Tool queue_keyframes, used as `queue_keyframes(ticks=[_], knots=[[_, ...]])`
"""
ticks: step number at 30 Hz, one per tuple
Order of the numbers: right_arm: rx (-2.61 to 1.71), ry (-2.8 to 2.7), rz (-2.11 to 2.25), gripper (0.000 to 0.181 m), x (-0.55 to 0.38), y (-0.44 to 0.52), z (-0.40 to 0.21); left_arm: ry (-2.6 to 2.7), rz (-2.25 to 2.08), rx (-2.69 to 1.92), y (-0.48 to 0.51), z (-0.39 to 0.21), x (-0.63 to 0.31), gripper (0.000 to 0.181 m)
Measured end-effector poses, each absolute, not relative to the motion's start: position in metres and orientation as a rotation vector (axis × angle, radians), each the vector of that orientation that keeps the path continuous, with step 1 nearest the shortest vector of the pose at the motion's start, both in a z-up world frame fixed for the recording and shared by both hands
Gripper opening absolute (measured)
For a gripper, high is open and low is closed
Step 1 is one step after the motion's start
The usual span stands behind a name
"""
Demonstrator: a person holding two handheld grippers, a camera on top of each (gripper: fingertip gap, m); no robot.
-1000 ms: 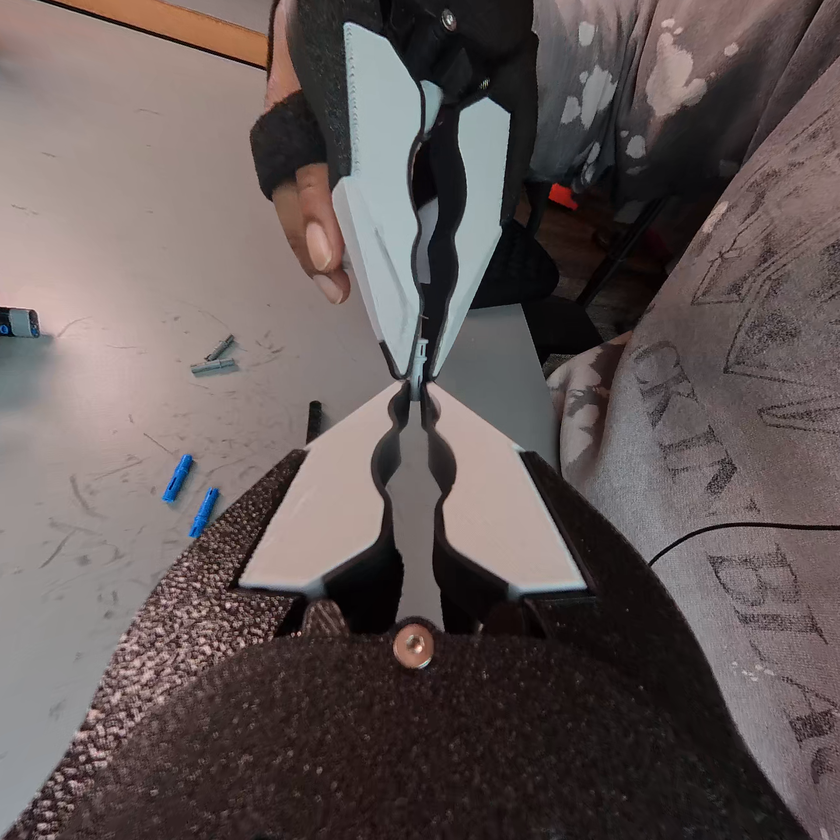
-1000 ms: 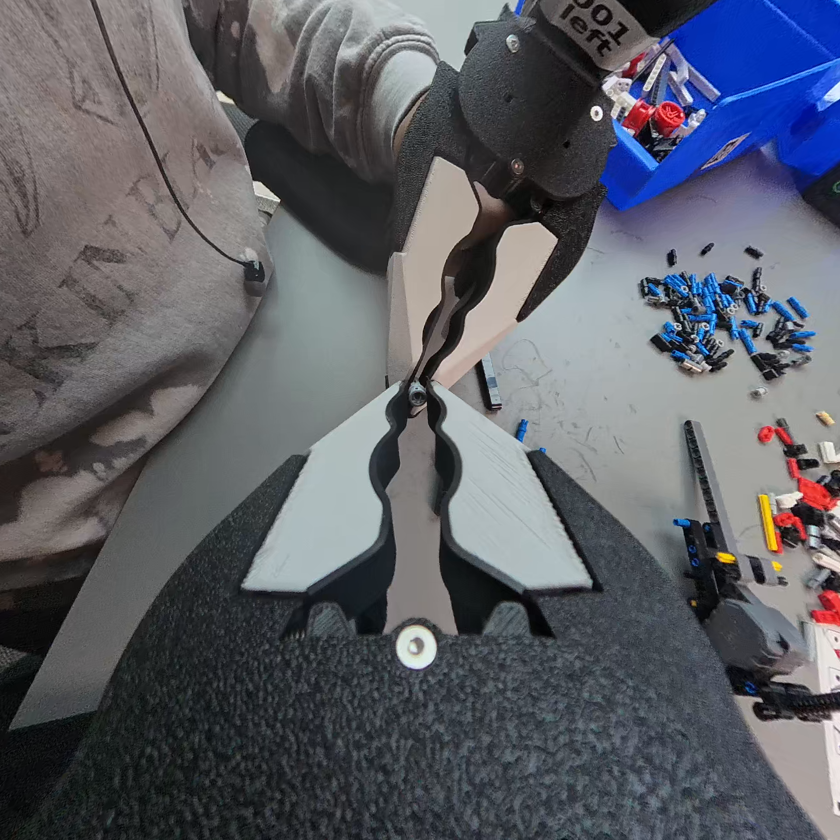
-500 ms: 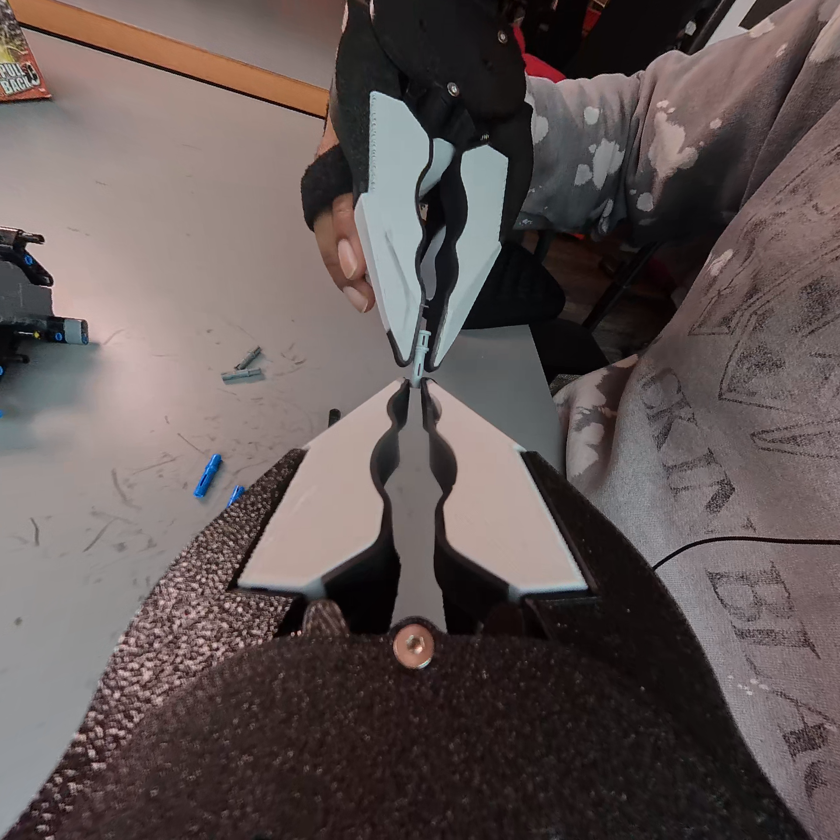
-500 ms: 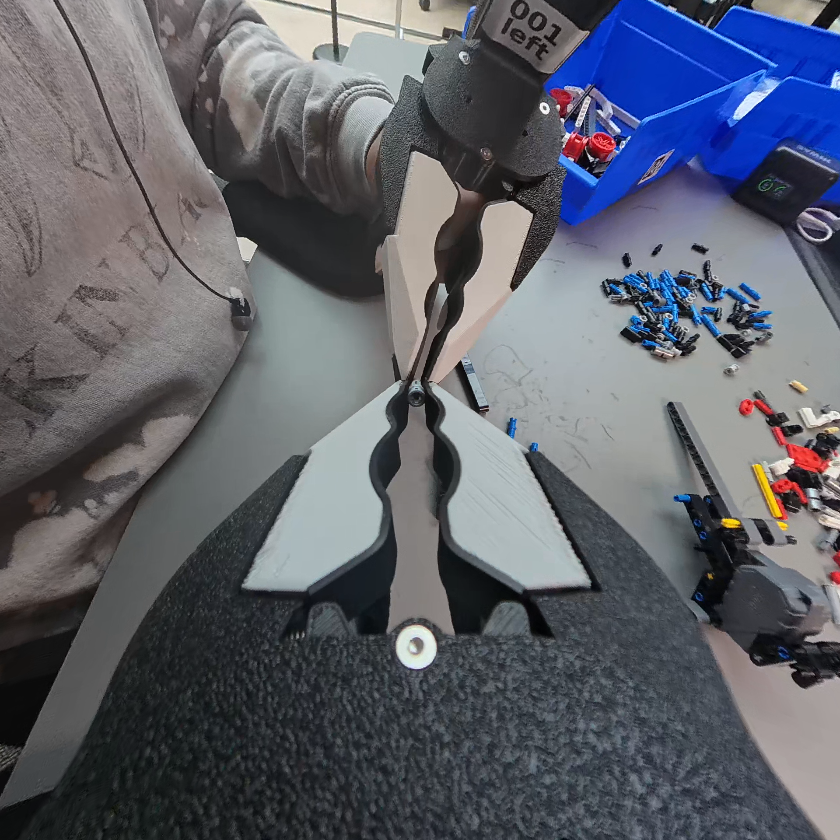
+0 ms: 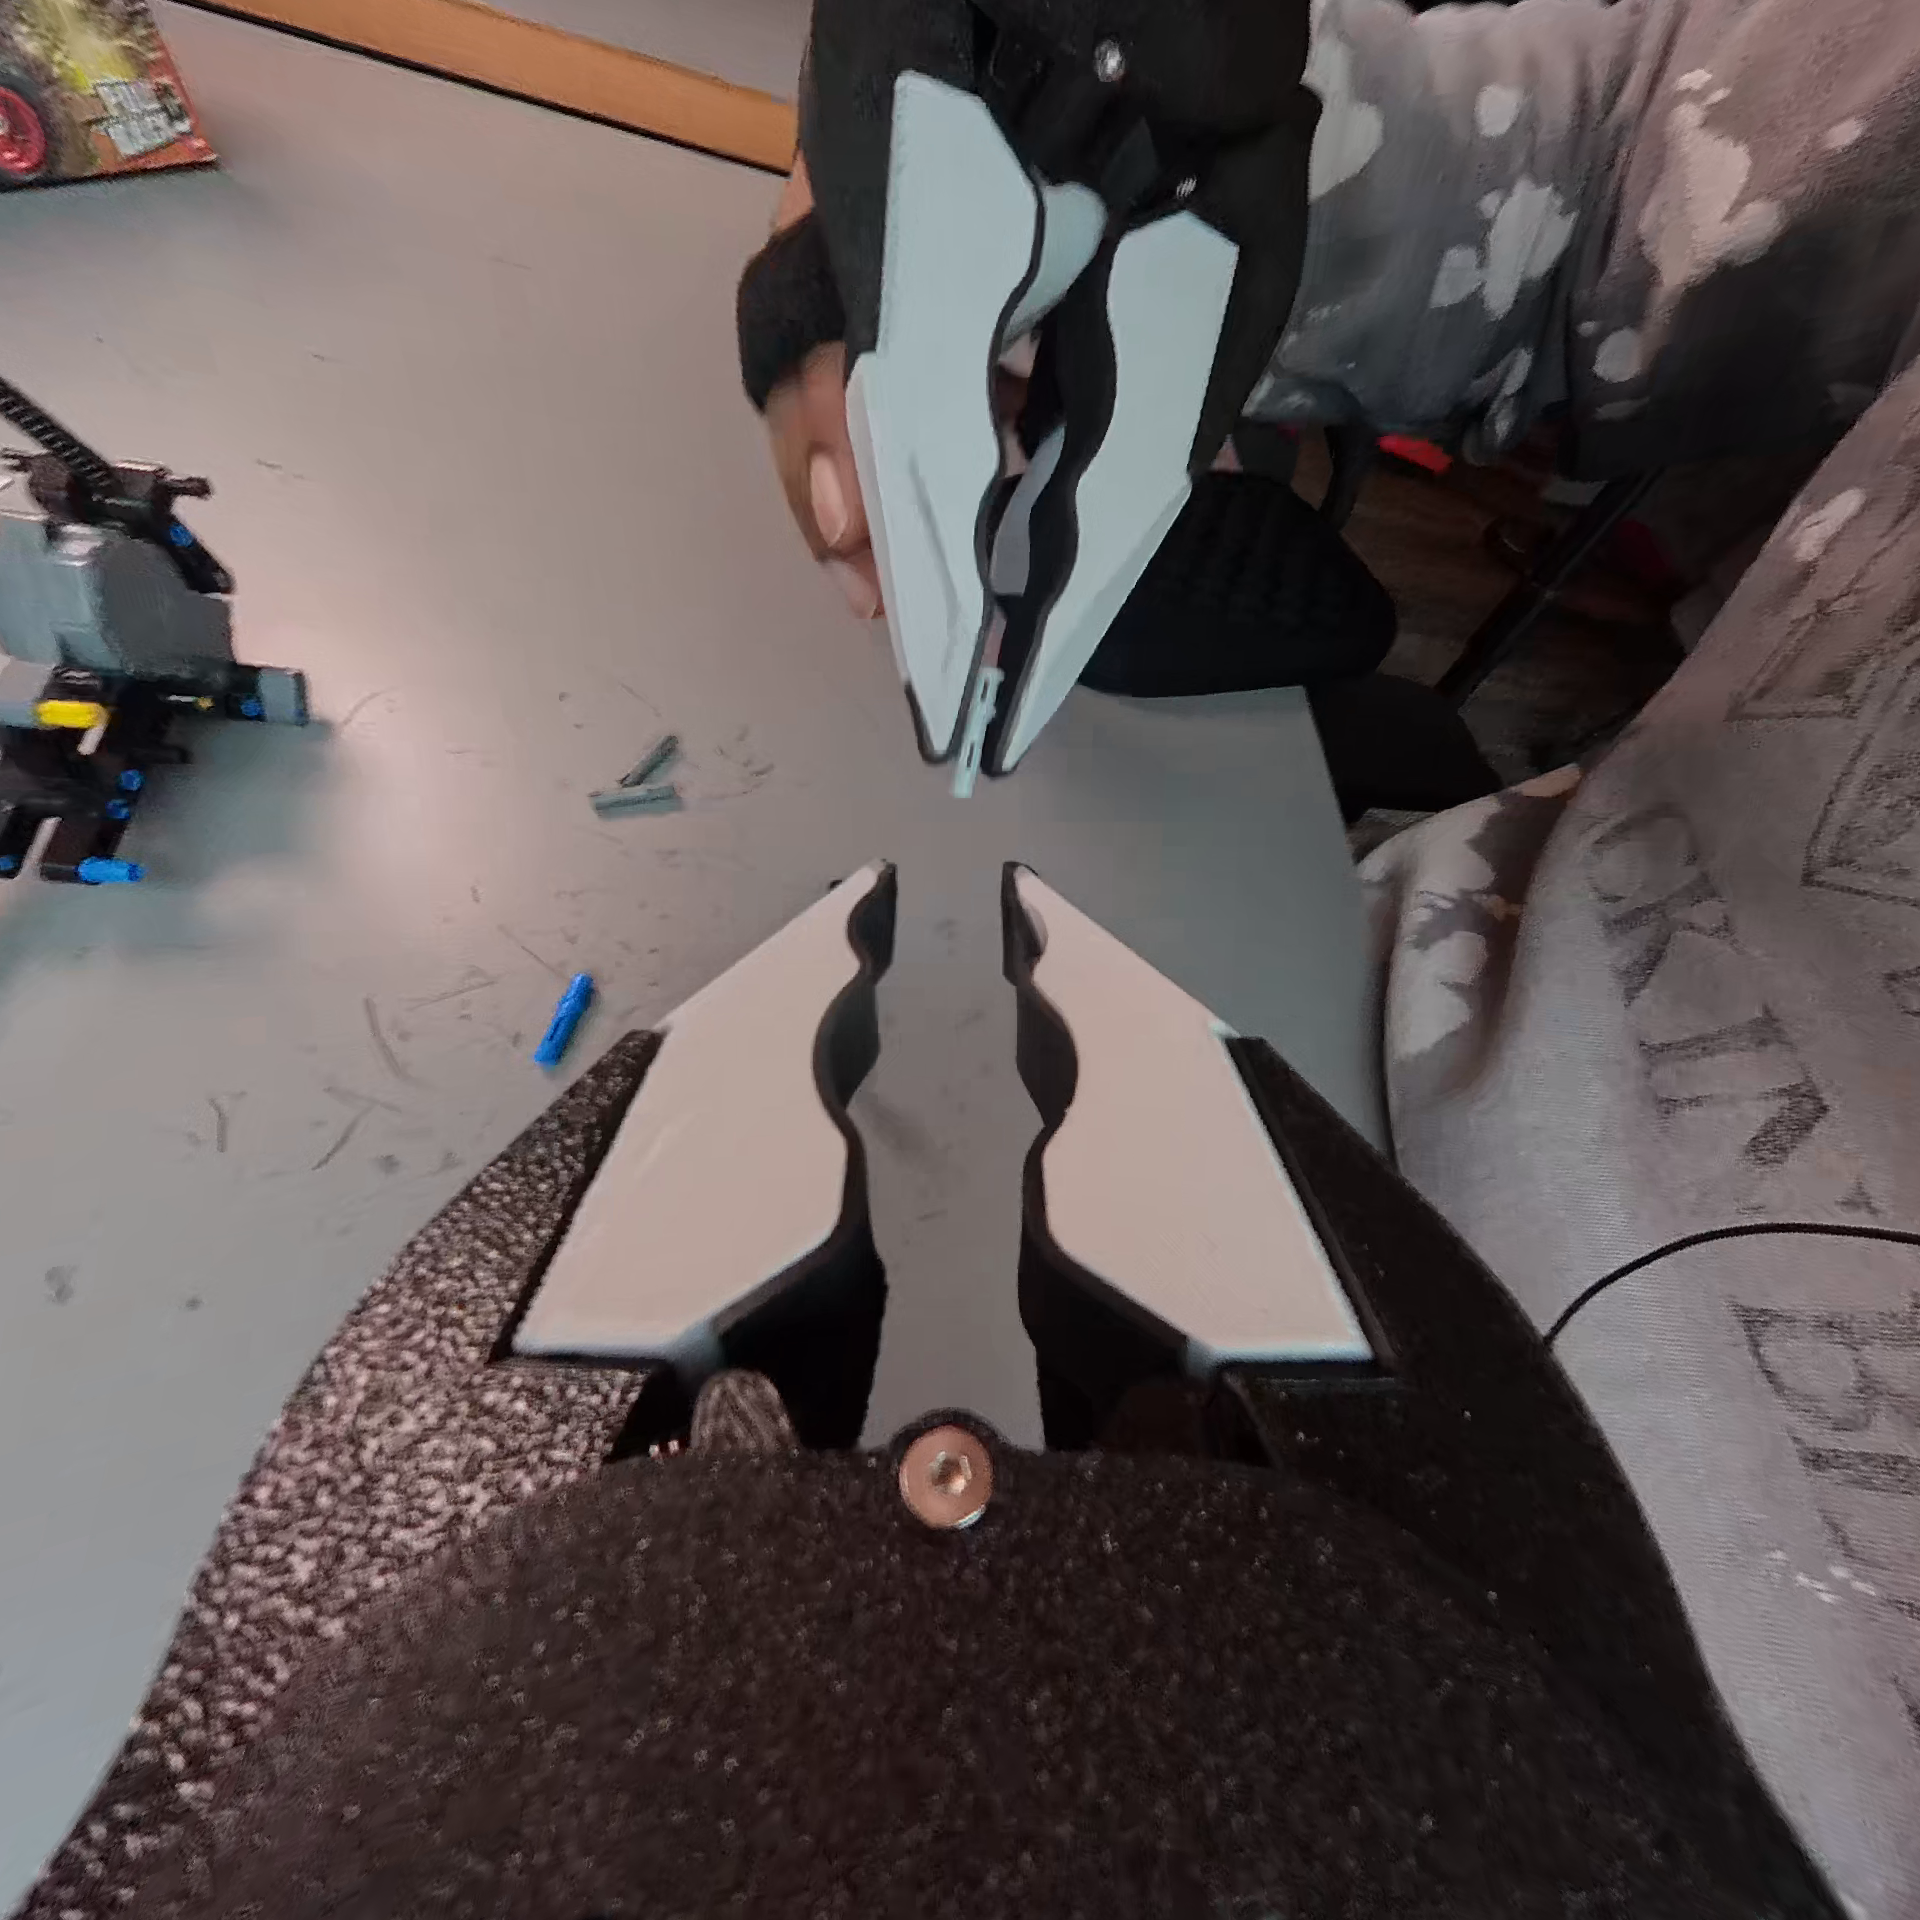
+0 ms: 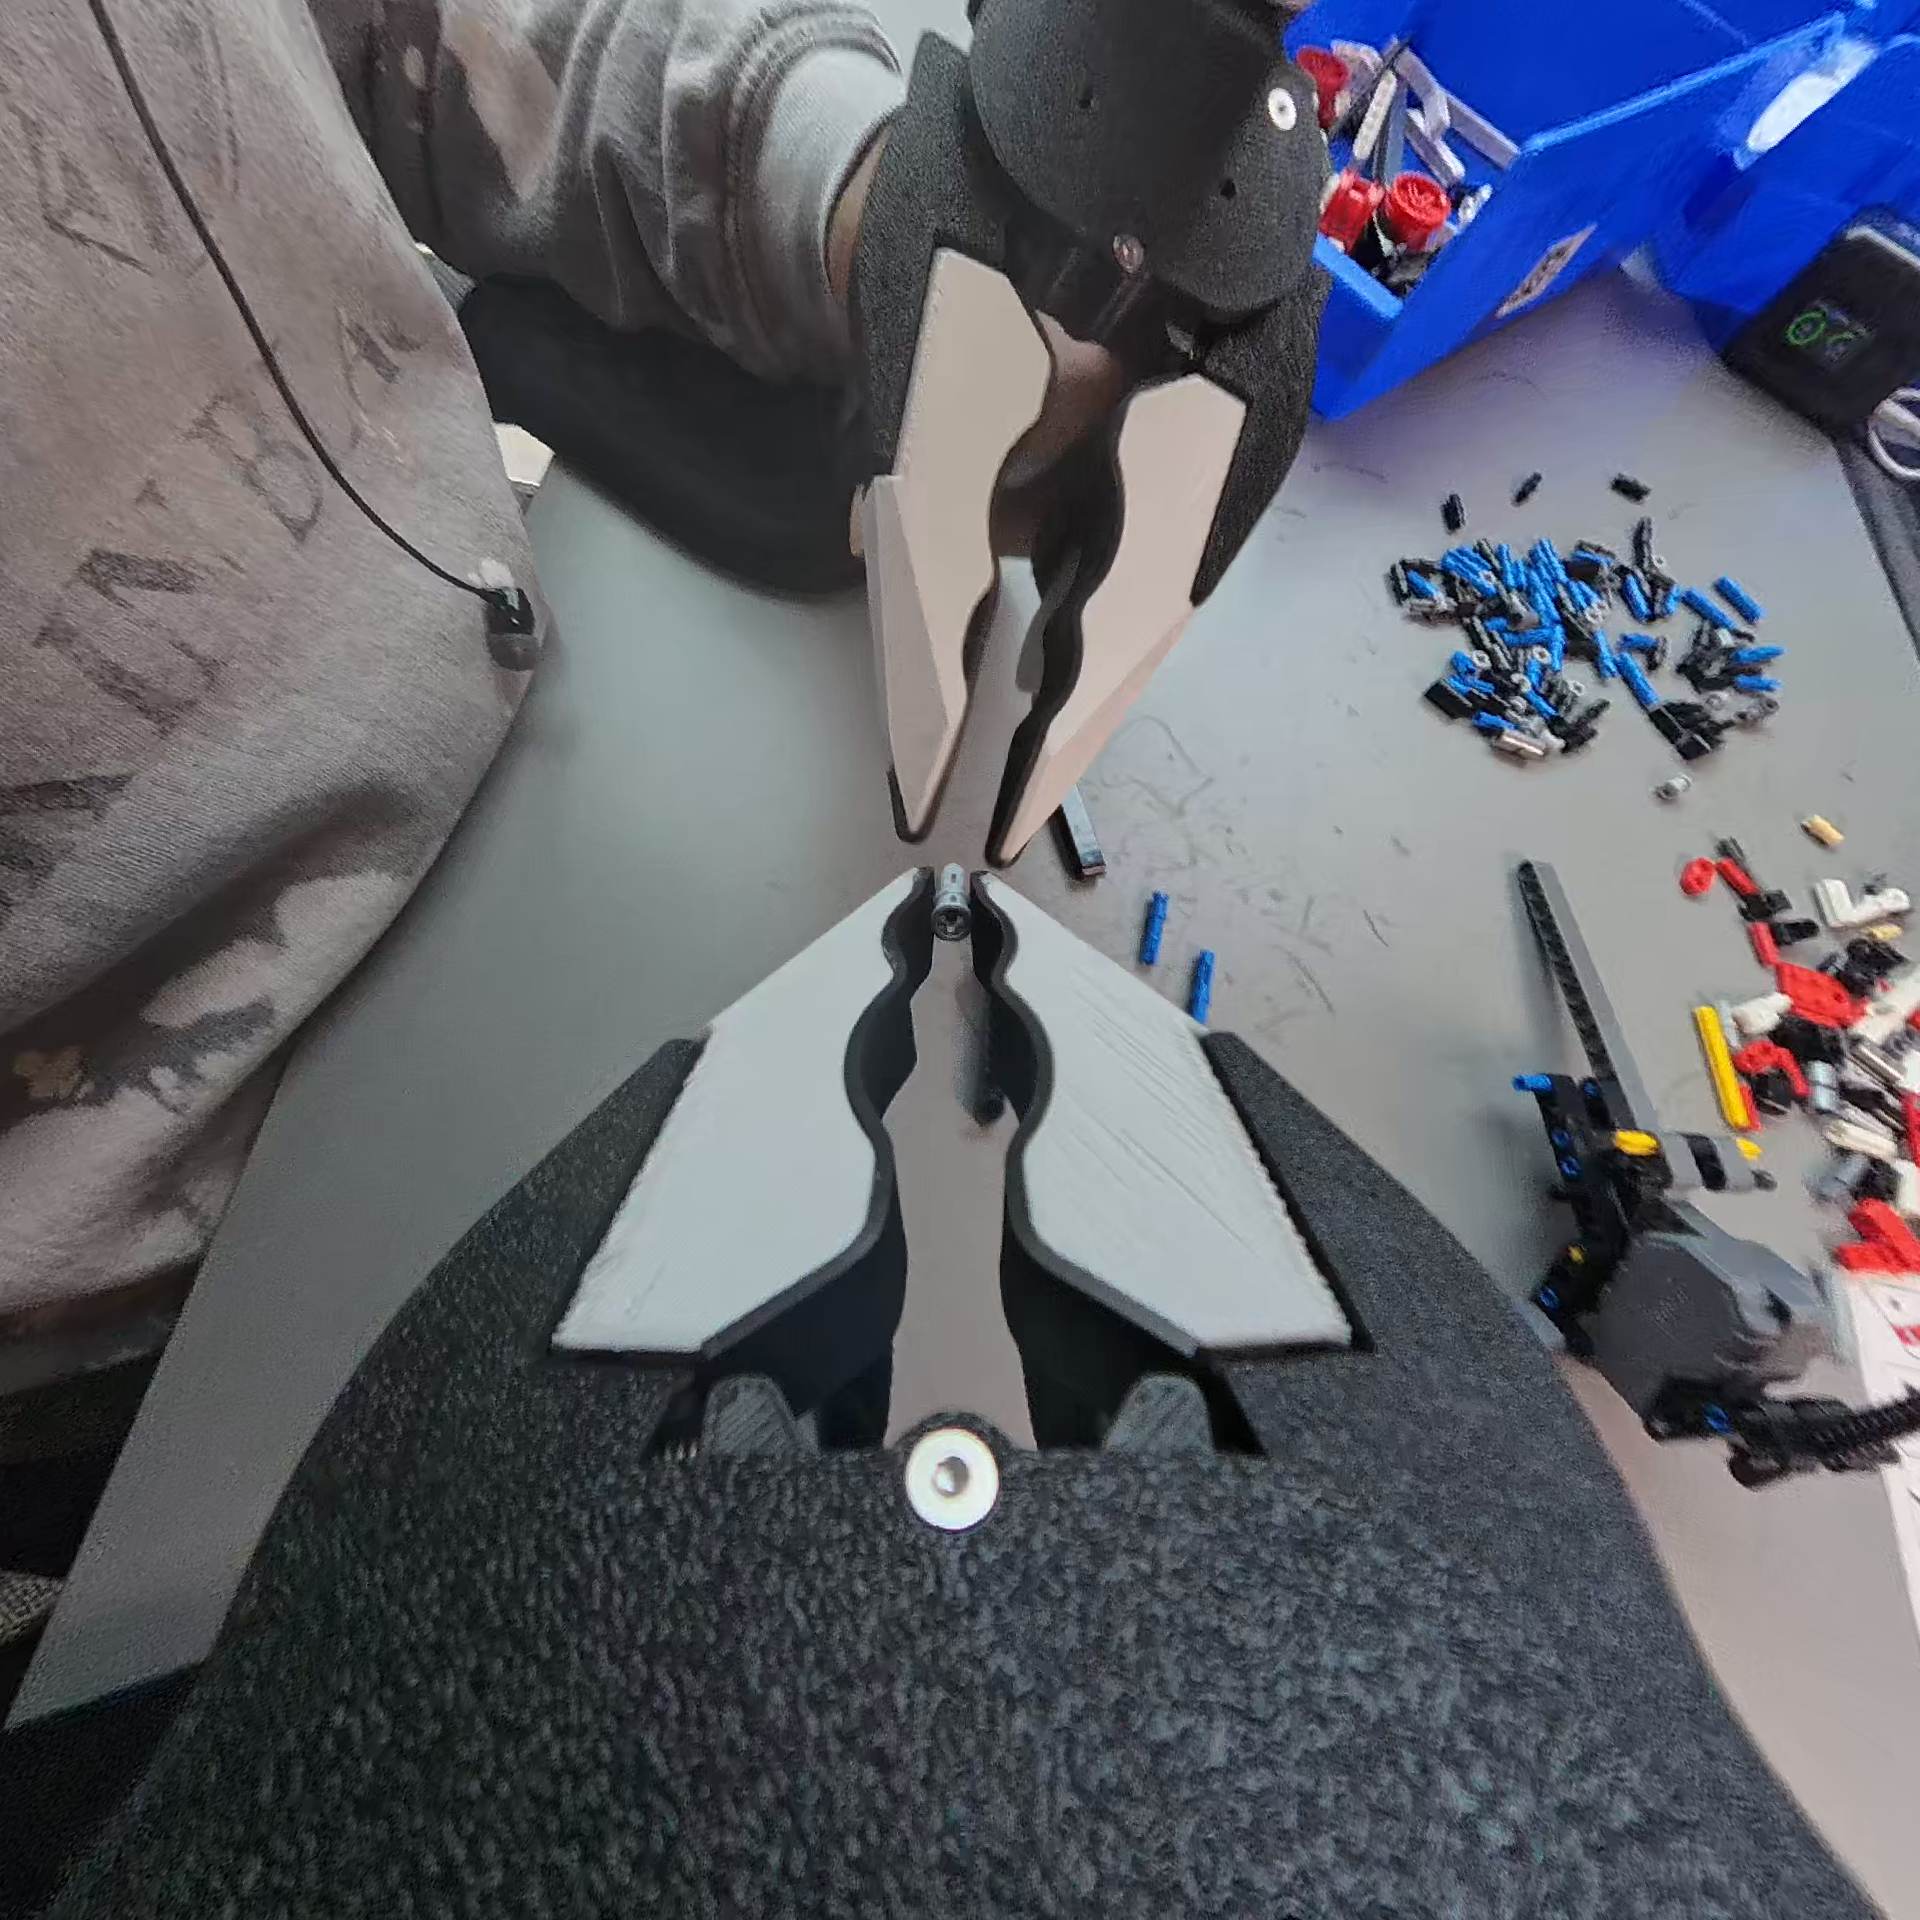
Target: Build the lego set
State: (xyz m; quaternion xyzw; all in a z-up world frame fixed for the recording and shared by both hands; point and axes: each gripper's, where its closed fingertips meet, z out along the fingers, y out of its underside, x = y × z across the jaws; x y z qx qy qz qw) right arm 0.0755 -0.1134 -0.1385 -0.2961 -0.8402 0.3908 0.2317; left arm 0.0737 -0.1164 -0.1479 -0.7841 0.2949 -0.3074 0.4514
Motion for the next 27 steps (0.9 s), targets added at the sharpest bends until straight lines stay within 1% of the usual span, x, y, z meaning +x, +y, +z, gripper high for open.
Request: queue_keyframes(ticks=[3,7,11,20,27], knots=[[-0.941,-2.399,0.914,0.006,0.082,-0.081,-0.148,0.731,-0.627,-2.040,-0.111,-0.168,0.051,0.034],[-1.028,-2.577,0.696,0.006,0.087,-0.069,-0.179,0.782,-0.512,-2.197,-0.108,-0.205,0.045,0.034],[-1.041,-2.679,0.554,0.006,0.083,-0.069,-0.201,0.788,-0.461,-2.238,-0.104,-0.214,0.055,0.027],[-1.085,-2.767,0.457,0.006,0.082,-0.076,-0.212,0.772,-0.378,-2.261,-0.099,-0.221,0.060,0.008],[-1.109,-2.795,0.397,0.006,0.080,-0.077,-0.212,0.767,-0.408,-2.251,-0.100,-0.223,0.062,0.008]])
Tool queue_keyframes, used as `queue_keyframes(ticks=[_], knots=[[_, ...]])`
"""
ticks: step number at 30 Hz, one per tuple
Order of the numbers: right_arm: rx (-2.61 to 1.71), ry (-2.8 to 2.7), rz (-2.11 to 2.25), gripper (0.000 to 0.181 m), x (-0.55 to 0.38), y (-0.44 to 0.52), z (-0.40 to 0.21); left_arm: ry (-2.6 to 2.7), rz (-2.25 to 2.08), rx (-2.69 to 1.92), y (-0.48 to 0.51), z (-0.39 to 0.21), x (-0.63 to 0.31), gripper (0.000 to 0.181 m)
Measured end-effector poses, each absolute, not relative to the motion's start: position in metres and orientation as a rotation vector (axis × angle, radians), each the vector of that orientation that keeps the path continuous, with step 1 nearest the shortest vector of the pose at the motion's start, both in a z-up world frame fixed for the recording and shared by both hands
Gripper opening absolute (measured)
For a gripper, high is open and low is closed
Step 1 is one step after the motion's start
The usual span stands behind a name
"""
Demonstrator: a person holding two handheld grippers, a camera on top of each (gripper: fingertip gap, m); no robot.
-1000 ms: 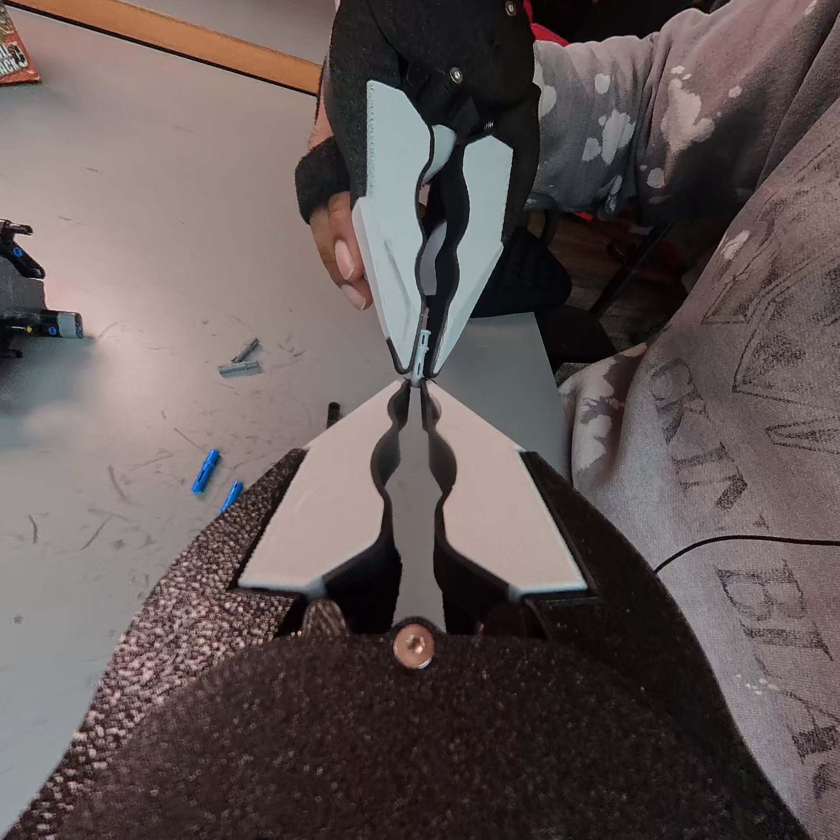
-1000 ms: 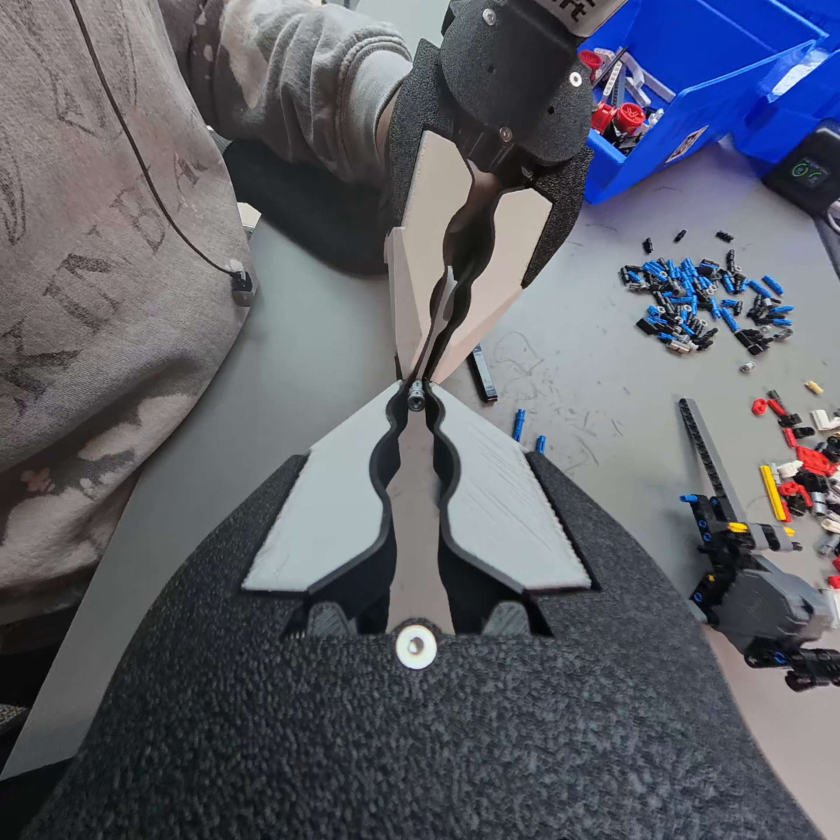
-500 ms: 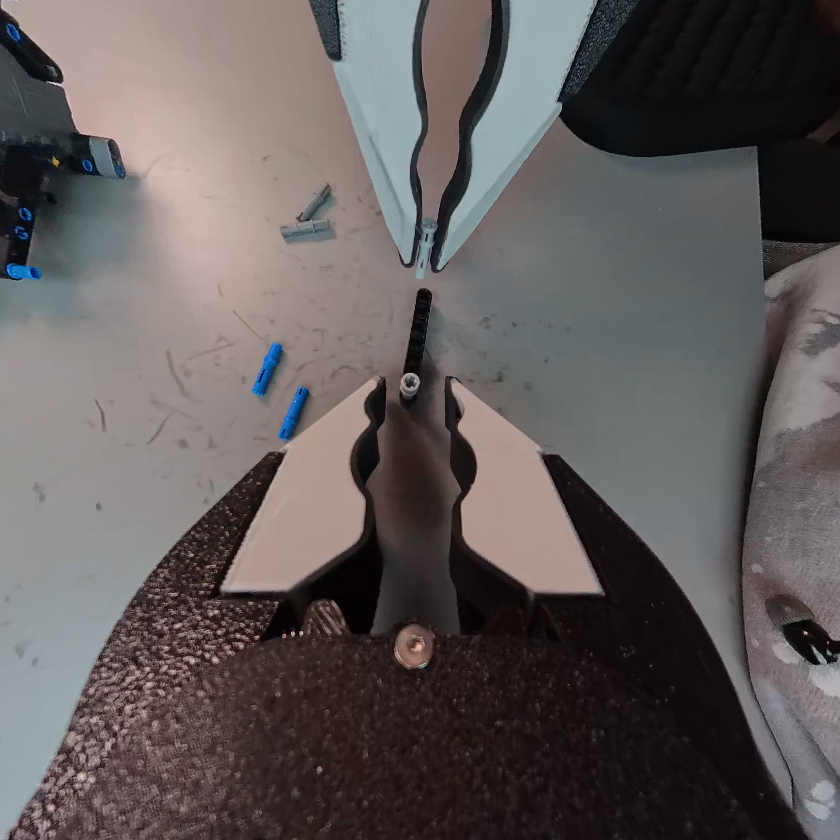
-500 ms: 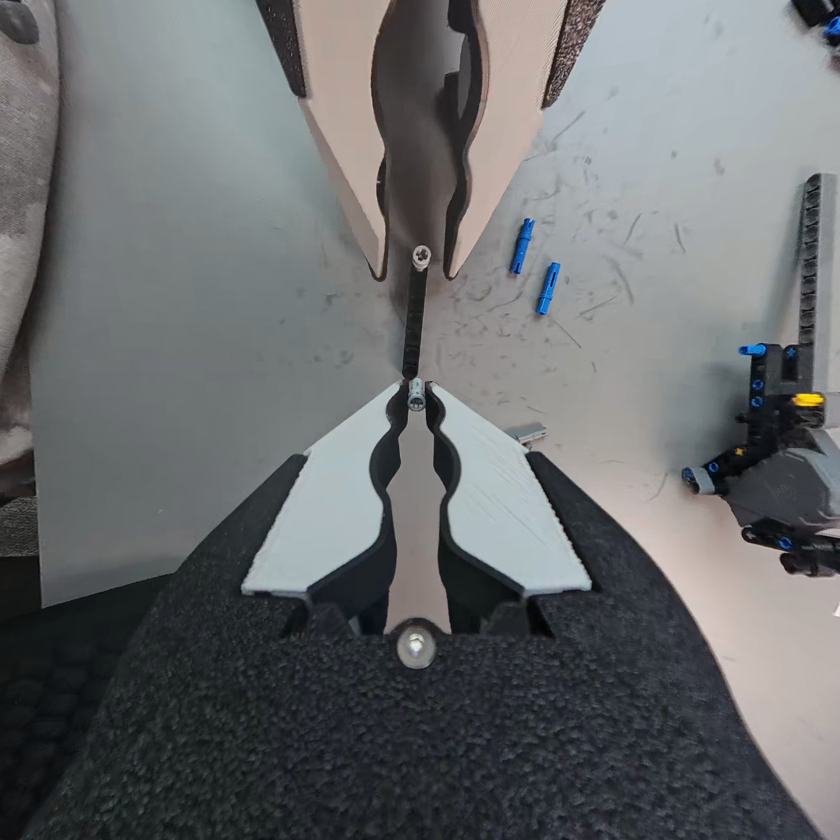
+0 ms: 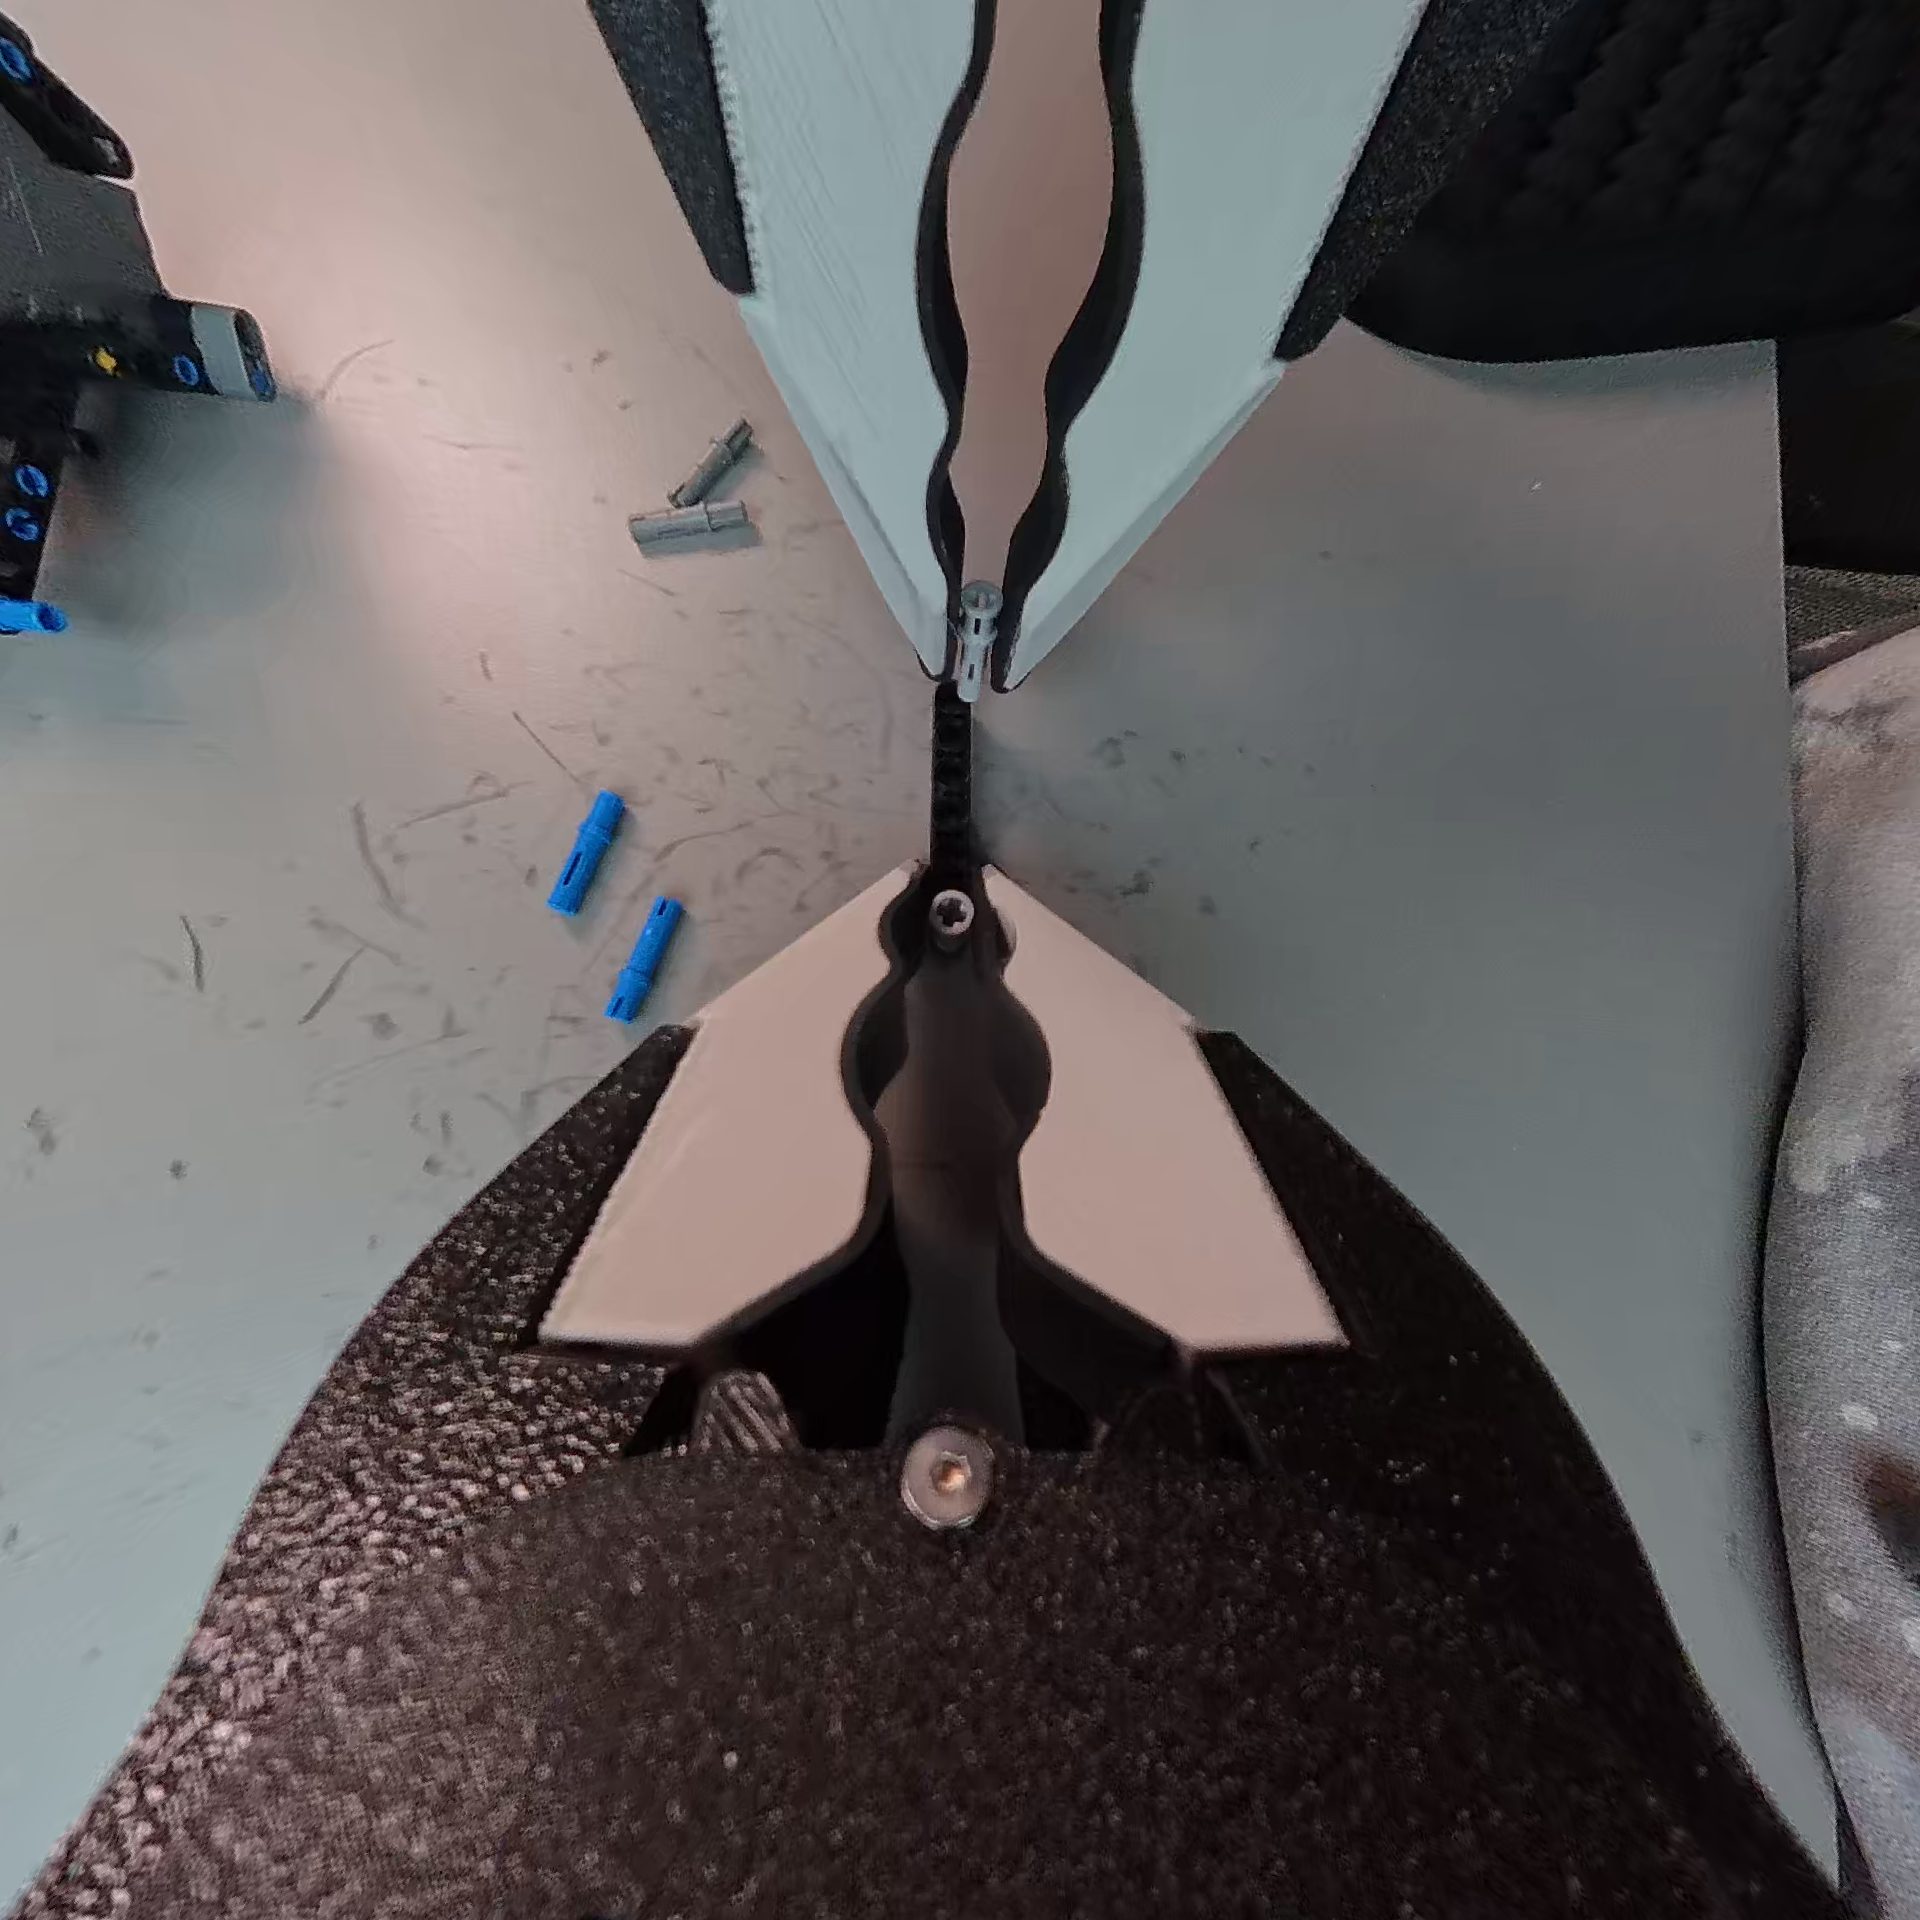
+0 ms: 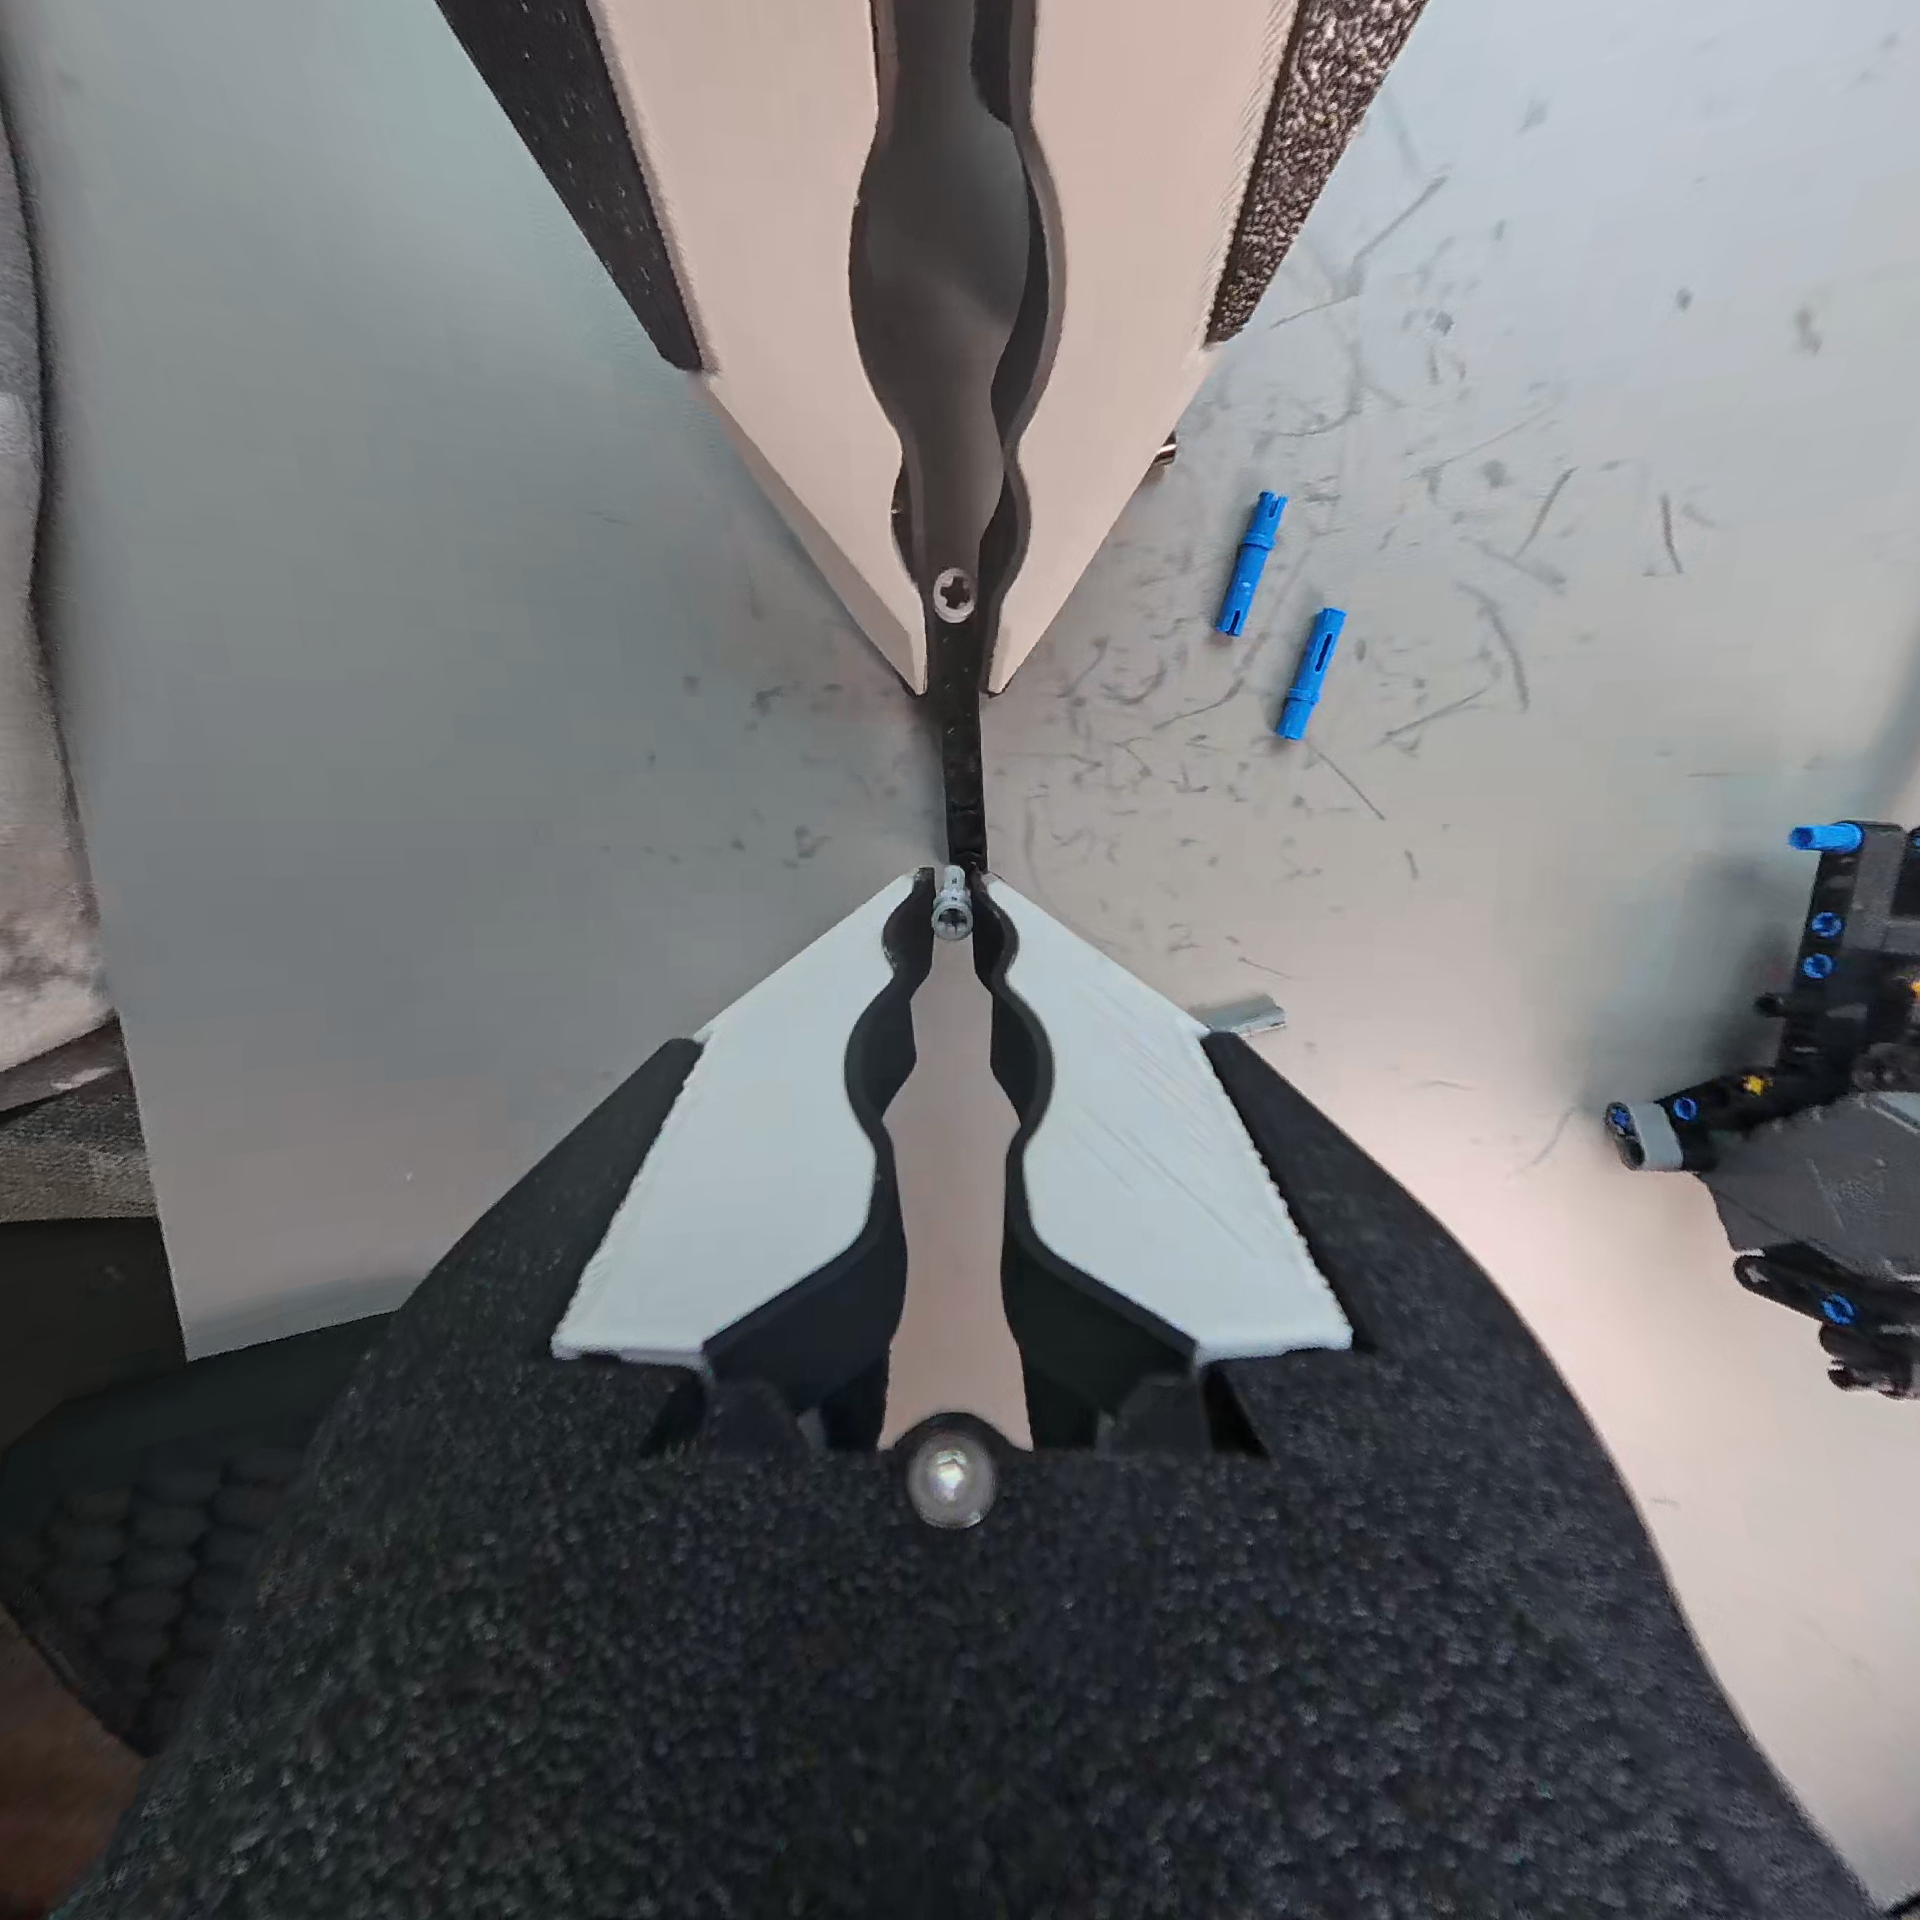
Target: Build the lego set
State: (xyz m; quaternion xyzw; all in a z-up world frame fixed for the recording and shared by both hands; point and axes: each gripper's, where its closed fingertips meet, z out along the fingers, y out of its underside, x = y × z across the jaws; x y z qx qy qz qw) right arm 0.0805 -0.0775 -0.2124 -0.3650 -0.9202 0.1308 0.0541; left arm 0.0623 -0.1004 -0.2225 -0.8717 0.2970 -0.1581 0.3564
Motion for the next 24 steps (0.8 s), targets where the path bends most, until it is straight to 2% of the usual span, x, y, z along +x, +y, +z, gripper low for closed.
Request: queue_keyframes(ticks=[24], knots=[[-1.005,-2.871,0.257,0.006,0.0791,-0.0761,-0.2150,0.717,-0.443,-2.261,-0.1005,-0.2227,0.0635,0.008]])
